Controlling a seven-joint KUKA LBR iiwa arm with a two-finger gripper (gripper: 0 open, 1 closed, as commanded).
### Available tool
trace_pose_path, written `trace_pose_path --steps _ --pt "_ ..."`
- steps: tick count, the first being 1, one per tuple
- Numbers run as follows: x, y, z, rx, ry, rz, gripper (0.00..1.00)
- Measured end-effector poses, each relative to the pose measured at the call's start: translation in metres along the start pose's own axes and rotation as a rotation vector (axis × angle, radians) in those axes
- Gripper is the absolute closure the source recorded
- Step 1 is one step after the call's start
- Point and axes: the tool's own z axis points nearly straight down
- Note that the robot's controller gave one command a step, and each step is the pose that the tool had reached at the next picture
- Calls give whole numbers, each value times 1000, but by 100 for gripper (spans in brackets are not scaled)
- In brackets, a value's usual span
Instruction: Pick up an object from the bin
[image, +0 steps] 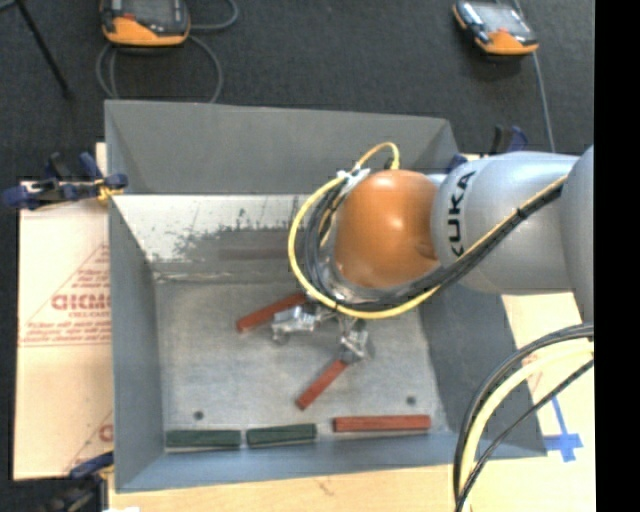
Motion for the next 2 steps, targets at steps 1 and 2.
trace_pose_path --steps 1,2 --pt "24 54 2 -6 5 -272 0" --pt "80 -14 2 -3 7 -414 0"
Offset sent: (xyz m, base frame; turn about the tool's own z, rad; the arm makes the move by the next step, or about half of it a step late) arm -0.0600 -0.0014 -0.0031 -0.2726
